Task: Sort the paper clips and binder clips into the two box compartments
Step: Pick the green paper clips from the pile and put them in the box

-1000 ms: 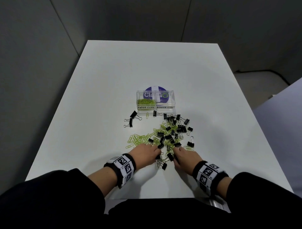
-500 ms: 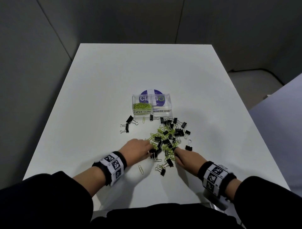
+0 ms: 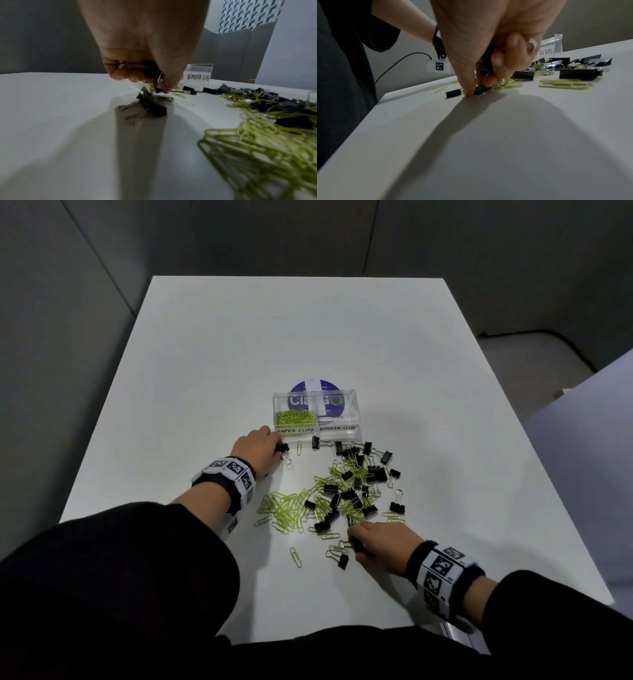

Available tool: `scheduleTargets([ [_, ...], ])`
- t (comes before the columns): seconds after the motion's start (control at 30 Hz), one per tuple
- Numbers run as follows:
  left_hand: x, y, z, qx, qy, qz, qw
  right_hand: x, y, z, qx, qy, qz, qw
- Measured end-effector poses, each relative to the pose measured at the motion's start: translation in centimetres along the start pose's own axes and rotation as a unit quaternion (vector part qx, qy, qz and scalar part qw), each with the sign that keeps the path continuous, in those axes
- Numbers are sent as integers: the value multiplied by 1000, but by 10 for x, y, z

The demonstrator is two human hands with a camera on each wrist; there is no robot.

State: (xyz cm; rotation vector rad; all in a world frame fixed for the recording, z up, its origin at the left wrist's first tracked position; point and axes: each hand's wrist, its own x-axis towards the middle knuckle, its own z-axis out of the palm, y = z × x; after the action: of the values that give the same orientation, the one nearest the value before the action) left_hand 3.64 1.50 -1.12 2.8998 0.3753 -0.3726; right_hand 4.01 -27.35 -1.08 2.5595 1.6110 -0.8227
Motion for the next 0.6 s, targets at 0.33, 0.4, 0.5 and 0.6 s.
scheduleTargets([
  [0.33, -16, 14, 3, 36, 121, 80, 989, 2, 4, 0, -18, 33, -14, 999],
  [0.4, -17, 24, 6, 47, 94, 124, 987, 2, 9, -4, -34, 56, -30, 997],
  [0.5, -13, 34, 15, 88, 27, 131, 987, 1, 18, -22, -14, 123, -24, 992],
  [0.6, -15, 34, 22, 115, 6, 113, 987, 6, 33, -47, -7, 167, 50, 985],
])
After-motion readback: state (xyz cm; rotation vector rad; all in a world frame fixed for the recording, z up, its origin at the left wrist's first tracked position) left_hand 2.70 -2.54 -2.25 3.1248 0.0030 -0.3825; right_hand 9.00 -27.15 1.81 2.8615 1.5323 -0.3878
